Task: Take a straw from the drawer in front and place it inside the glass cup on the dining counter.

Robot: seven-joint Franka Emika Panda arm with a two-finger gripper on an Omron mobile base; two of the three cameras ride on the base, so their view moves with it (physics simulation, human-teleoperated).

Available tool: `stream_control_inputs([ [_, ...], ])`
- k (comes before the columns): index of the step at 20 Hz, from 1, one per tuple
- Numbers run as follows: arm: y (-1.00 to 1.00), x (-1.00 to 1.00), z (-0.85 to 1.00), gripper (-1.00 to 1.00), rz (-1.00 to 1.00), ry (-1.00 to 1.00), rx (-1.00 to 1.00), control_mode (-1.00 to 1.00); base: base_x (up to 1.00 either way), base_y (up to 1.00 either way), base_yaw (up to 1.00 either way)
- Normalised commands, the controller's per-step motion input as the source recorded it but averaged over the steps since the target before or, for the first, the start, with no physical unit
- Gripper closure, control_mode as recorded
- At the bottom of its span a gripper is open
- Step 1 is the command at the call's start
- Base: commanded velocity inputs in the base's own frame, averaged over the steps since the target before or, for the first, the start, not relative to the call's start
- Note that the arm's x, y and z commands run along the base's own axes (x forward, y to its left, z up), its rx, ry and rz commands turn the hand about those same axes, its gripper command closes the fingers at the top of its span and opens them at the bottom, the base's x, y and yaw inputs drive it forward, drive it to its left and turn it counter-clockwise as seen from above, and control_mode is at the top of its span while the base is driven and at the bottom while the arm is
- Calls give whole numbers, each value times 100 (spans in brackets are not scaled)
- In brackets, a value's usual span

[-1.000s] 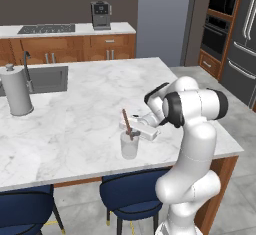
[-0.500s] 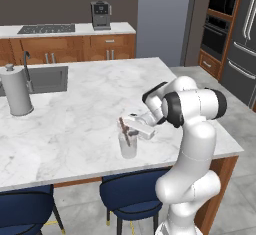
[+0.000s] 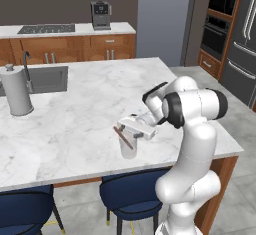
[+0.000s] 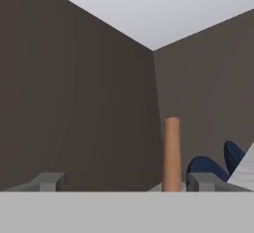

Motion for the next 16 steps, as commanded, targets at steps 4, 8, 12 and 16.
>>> stream_control_inputs([
  [4,-7,-22,27,-100,0,-2,0,-100,0,0,0],
  [8,-22,-9,72,-100,0,-8,0,-100,0,0,0],
  [12,-28,0,72,-100,0,-10,0,-100,0,0,0],
  [16,-26,0,79,-100,0,-21,-2,-100,0,0,0],
])
